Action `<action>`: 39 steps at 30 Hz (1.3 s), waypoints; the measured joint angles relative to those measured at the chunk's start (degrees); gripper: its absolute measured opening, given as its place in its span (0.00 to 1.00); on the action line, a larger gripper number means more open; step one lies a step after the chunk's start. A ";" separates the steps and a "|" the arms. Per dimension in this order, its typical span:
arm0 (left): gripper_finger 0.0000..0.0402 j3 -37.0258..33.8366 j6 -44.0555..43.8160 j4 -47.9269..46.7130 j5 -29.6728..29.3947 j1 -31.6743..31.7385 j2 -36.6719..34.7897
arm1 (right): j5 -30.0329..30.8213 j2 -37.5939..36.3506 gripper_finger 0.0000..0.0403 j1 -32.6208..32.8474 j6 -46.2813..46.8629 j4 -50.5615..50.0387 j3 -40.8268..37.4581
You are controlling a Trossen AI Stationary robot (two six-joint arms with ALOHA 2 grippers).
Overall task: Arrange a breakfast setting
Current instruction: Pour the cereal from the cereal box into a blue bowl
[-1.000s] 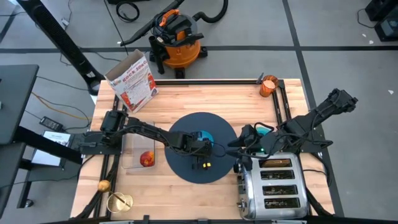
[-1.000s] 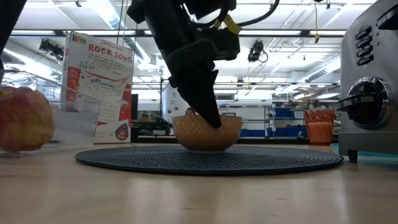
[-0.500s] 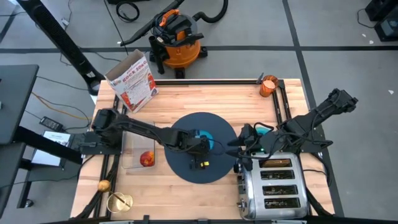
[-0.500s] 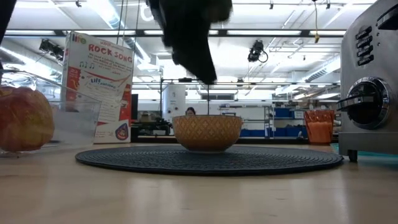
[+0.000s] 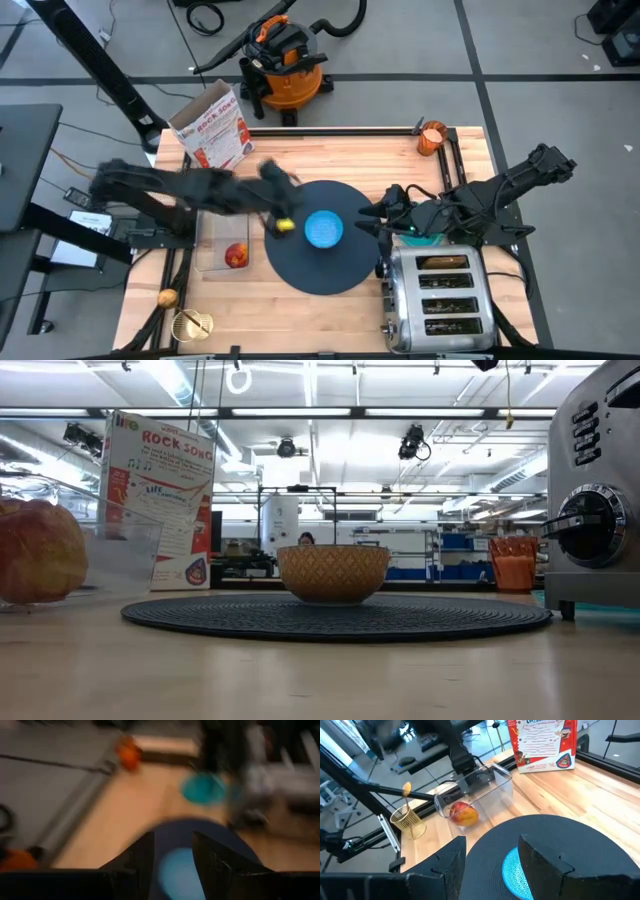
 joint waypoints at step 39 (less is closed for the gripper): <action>0.46 -0.13 6.96 -22.54 13.04 61.07 -8.62 | -23.73 1.92 0.72 -18.49 -11.25 7.46 -0.28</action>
